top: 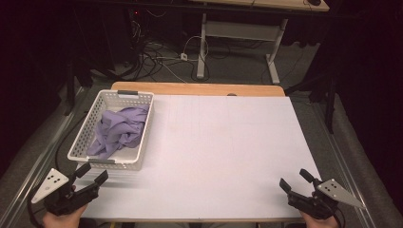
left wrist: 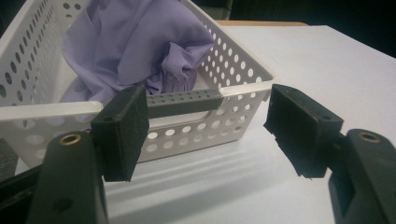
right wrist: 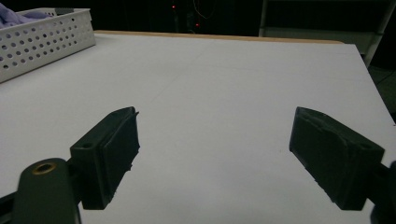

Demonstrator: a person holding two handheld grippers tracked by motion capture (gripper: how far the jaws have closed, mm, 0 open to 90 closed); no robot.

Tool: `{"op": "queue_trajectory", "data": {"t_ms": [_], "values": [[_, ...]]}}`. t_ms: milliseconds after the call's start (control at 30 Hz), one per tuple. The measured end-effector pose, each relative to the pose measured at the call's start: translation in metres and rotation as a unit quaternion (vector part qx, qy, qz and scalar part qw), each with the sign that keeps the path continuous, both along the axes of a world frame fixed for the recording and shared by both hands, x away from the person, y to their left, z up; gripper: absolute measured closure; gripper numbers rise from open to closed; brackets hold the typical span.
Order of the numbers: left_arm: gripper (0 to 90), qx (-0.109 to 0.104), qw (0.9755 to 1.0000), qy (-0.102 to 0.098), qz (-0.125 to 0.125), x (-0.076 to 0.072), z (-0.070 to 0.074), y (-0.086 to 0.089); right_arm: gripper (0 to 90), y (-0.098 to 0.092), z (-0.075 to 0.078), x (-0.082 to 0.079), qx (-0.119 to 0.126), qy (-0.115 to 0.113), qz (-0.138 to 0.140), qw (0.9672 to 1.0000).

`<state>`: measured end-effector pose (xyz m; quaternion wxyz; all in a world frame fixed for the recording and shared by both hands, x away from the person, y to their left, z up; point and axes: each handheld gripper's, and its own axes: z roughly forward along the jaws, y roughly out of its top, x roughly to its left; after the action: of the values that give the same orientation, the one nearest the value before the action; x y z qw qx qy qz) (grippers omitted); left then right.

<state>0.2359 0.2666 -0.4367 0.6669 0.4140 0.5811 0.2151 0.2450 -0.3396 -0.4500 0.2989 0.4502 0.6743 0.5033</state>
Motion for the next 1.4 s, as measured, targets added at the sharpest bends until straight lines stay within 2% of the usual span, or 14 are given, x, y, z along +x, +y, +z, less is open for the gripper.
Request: {"op": "queue_trajectory", "data": {"t_ms": [1400], "values": [[29.3,0.002,0.9998,-0.015,-0.012,-0.0006,0.0025,-0.0023,17.4,0.0022,0.0002,0.0018,-0.01,0.007,0.008,0.9999]]}}
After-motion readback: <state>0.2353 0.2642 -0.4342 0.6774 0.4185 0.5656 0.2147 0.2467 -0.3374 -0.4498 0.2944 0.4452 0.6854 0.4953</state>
